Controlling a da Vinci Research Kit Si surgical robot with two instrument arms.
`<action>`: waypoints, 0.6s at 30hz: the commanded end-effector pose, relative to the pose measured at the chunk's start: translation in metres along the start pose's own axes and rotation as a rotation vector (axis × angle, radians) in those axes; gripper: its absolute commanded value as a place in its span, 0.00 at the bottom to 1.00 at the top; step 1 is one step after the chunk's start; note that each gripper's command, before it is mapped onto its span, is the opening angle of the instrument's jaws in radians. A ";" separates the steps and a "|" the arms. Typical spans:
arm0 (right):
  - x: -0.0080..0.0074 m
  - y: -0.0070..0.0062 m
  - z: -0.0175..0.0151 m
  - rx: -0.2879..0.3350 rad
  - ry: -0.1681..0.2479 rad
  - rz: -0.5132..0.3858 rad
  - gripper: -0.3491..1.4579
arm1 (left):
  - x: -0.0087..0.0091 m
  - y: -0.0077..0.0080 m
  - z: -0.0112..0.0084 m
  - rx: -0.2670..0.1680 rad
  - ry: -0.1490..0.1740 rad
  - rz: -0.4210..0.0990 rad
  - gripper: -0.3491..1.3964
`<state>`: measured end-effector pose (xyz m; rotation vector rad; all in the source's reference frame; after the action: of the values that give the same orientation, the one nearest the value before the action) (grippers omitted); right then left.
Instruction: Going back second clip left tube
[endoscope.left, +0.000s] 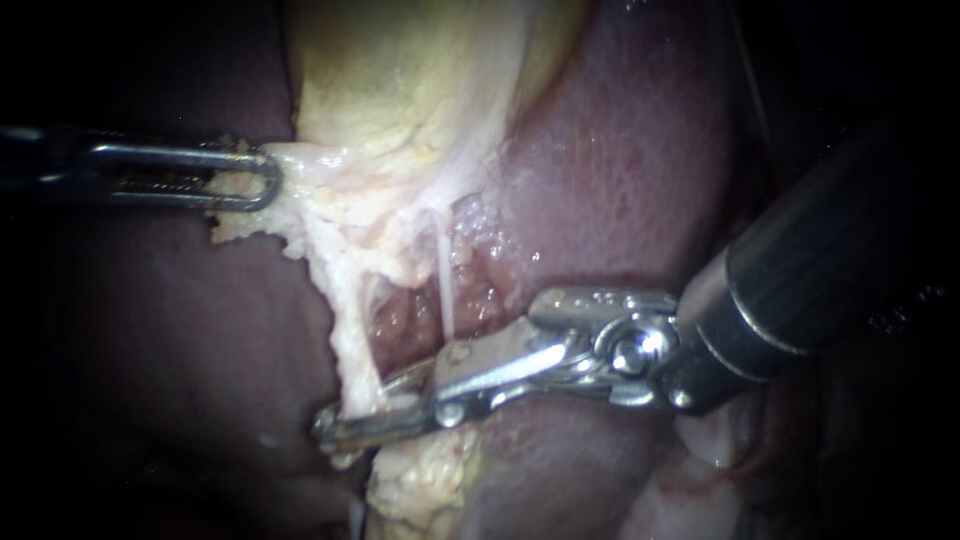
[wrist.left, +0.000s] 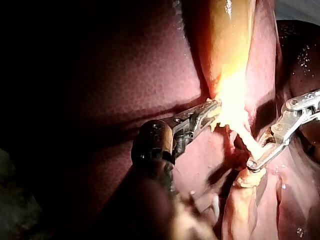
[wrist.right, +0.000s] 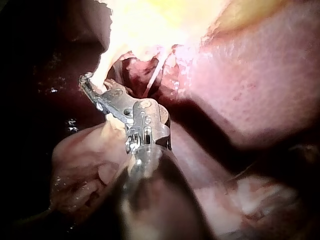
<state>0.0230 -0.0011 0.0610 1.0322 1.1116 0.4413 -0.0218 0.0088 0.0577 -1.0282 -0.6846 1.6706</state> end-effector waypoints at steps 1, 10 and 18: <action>-0.0001 0.0000 0.0000 0.000 0.000 0.000 0.00 | 0.0000 0.0000 0.0000 0.001 0.000 0.000 0.00; -0.0006 0.0005 0.0003 0.018 0.037 -0.025 0.43 | 0.0000 0.0000 0.0000 0.001 0.001 0.000 0.00; -0.0006 0.0038 0.0008 -0.071 0.070 -0.130 0.47 | 0.0000 0.0000 0.0001 0.001 0.001 0.000 0.00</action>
<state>0.0243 0.0001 0.0650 0.8629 1.2163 0.3999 -0.0219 0.0088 0.0577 -1.0278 -0.6828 1.6698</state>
